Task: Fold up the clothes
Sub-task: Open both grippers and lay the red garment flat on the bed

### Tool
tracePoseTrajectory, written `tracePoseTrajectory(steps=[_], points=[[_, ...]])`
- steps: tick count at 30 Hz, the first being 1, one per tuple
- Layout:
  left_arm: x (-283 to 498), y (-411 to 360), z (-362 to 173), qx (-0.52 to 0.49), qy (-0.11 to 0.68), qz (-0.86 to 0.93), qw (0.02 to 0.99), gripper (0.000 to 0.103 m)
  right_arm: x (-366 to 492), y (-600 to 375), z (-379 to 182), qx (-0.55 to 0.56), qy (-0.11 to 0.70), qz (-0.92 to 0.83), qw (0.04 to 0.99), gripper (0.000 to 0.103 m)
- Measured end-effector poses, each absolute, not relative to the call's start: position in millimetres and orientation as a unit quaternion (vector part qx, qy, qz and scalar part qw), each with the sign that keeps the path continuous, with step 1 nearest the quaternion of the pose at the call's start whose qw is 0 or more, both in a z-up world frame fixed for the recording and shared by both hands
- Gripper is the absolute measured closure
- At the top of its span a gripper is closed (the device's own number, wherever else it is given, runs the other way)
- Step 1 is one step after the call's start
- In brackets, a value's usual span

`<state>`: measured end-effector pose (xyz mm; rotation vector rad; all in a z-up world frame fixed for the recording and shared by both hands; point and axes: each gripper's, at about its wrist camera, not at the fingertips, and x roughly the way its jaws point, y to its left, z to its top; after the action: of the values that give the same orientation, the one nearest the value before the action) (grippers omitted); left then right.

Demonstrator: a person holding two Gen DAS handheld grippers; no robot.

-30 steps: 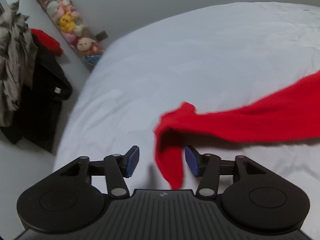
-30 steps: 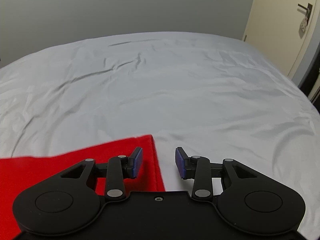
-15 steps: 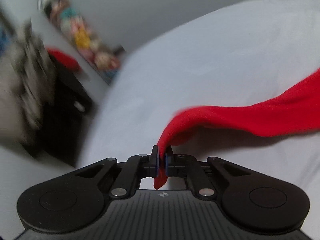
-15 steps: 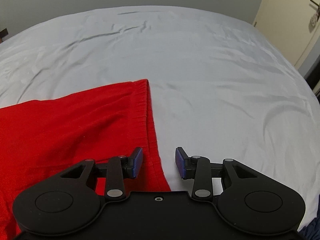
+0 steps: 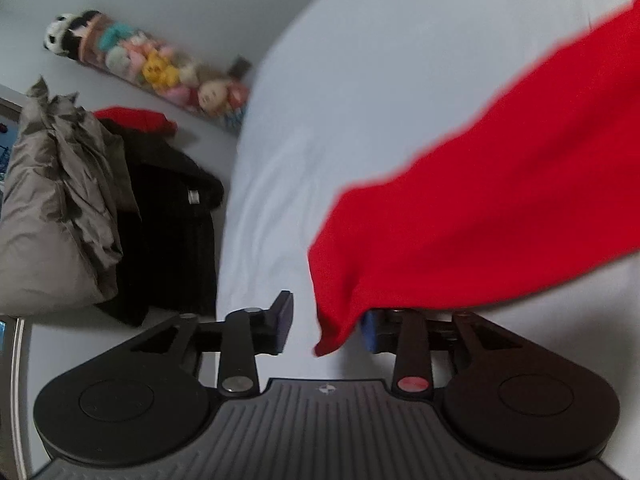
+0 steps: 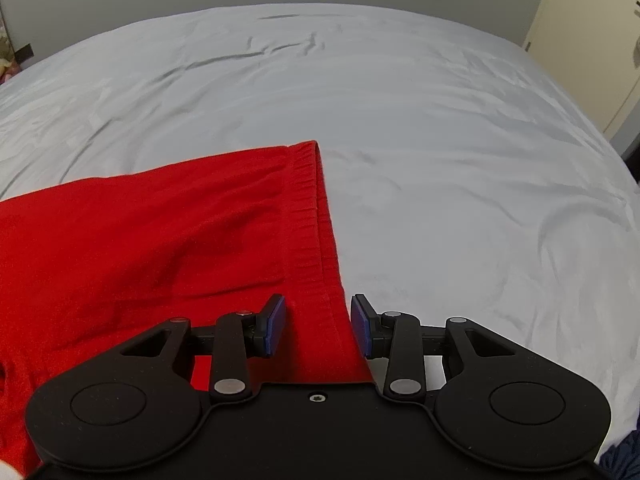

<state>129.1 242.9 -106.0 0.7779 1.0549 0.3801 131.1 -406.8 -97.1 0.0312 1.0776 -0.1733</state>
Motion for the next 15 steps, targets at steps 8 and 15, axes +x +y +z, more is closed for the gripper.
tracePoseTrajectory(steps=[8, 15], points=[[87, 274, -95, 0.328, 0.508, 0.214, 0.767, 0.055, 104, -404, -75, 0.026, 0.511, -0.058, 0.857, 0.068], [37, 220, -46, 0.327, 0.426, 0.100, 0.837, 0.055, 77, -372, -56, 0.008, 0.511, 0.013, 0.860, 0.068]])
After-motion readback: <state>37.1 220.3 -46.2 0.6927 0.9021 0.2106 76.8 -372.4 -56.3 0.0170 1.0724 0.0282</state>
